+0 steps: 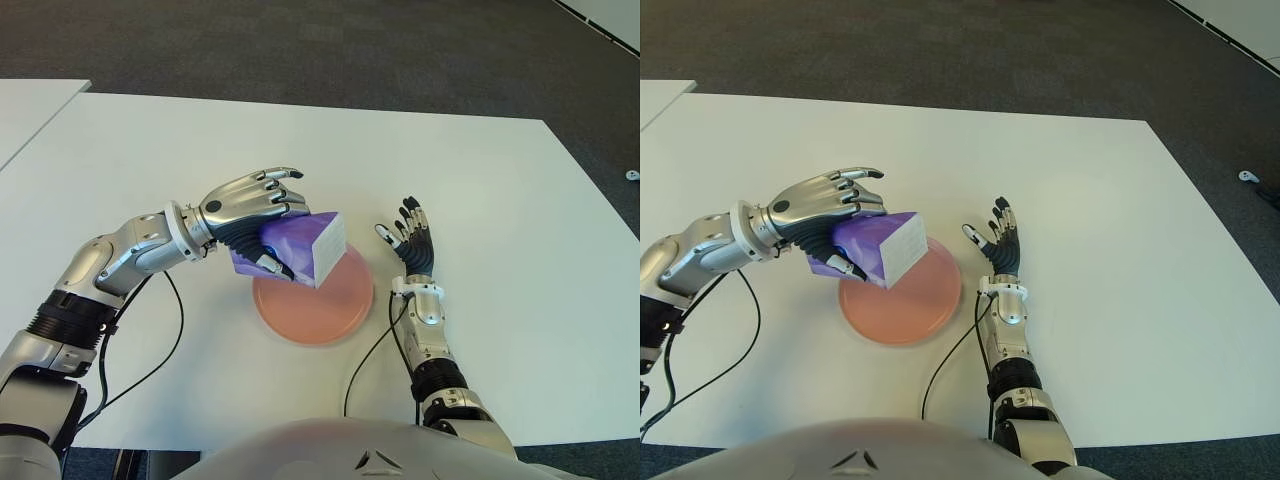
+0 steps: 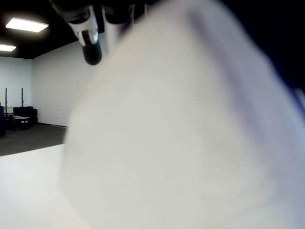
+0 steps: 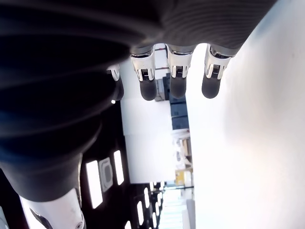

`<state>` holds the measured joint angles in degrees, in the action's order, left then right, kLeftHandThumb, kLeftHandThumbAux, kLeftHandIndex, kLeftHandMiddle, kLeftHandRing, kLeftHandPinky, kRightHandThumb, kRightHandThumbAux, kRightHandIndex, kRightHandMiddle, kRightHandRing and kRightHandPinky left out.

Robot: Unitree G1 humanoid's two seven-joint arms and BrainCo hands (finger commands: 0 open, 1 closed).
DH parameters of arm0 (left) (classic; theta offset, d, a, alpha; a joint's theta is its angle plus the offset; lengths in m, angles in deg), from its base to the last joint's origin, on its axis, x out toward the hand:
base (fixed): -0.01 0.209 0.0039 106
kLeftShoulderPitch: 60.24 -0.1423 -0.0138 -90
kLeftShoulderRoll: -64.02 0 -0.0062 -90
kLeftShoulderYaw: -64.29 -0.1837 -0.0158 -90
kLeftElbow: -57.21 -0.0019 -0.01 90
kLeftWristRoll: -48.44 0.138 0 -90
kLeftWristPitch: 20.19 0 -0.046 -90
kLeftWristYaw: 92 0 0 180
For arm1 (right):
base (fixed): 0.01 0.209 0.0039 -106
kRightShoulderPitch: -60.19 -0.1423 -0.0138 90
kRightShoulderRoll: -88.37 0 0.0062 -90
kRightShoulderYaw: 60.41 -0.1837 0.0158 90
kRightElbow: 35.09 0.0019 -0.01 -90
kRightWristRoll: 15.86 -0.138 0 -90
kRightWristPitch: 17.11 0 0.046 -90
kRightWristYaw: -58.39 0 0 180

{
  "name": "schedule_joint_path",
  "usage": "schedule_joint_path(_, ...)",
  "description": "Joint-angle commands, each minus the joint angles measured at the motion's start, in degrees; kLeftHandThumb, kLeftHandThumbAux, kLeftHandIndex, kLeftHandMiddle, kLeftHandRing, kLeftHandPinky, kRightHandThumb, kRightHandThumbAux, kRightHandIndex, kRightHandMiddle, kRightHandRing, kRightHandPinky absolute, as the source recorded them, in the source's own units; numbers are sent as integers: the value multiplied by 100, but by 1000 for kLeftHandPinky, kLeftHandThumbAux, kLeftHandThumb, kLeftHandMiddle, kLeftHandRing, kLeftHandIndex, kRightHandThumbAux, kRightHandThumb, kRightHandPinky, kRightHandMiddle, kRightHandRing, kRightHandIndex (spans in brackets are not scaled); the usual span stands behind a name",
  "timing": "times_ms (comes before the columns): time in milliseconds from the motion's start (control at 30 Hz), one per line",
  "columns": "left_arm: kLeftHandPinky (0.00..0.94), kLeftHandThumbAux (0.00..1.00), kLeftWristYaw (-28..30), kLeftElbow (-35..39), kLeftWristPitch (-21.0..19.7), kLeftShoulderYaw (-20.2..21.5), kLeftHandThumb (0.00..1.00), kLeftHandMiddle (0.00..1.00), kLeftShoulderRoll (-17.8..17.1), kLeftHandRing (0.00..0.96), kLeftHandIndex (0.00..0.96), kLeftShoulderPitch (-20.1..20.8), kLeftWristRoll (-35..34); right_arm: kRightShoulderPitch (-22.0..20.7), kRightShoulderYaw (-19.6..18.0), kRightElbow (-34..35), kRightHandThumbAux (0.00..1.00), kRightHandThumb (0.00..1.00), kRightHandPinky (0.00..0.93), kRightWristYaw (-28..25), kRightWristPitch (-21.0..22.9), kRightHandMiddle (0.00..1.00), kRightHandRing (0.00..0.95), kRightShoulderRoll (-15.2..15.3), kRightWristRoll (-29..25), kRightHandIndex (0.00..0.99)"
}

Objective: Put the tissue paper into the plate.

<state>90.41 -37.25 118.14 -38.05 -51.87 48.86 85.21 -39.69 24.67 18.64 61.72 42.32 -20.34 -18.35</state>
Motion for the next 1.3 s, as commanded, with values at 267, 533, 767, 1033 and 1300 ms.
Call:
schedule_joint_path(267,0,353,-560,-322,81,60,293,0,240,0,0,-101,441,1124,203,-78,743,39,0,138,1089,0,0,-211,131,0)
schedule_joint_path(533,0,316,-830,-454,132,-28,301,0,337,0,0,-80,762,1232,275,152,739,42,0,258,1226,0,0,-244,167,0)
schedule_joint_path(767,0,304,-845,-462,-260,-363,301,0,501,0,0,-121,1428,1360,357,408,744,63,0,243,1336,0,0,-245,171,0)
schedule_joint_path(1033,0,234,-1227,-522,-374,-640,224,0,469,0,0,-206,2024,1386,371,374,745,81,0,217,1339,0,0,-204,134,0)
schedule_joint_path(1300,0,169,-1344,-236,-702,-890,167,0,313,0,0,-247,2732,1324,332,249,741,82,0,231,1323,0,0,-216,103,0)
